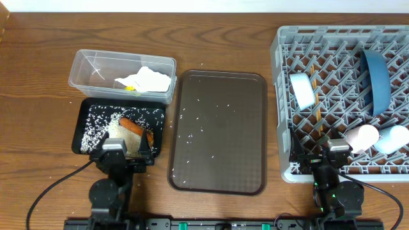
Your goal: Sort waste into correct bins and load items into the dishwasher rack
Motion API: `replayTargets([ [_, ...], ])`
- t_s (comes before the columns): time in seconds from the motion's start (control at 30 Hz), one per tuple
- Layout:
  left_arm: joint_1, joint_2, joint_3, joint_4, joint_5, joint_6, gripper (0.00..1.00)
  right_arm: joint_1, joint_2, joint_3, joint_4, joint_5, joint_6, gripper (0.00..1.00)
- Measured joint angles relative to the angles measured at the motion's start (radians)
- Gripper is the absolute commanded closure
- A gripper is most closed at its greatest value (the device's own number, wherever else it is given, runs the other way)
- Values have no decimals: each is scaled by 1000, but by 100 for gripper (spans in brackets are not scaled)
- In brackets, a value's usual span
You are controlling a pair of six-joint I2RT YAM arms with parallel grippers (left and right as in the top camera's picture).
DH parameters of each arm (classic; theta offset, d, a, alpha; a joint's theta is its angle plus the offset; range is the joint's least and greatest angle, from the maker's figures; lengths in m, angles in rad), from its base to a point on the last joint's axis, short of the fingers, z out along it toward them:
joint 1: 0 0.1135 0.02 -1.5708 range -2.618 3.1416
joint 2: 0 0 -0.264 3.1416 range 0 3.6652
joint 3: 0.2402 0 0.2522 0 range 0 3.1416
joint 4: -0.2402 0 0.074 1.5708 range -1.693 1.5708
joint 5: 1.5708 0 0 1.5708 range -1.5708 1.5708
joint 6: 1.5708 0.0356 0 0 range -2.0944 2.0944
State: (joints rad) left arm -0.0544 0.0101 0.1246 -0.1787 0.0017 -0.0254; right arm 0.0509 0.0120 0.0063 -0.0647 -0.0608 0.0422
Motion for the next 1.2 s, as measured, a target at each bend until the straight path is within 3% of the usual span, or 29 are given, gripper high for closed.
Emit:
replayTargets([
  [0.2, 0, 0, -87, 121, 7, 0, 2, 0, 0, 0, 0, 0, 0, 1],
  [1.2, 0, 0, -90, 127, 15, 0, 2, 0, 0, 0, 0, 0, 0, 1],
])
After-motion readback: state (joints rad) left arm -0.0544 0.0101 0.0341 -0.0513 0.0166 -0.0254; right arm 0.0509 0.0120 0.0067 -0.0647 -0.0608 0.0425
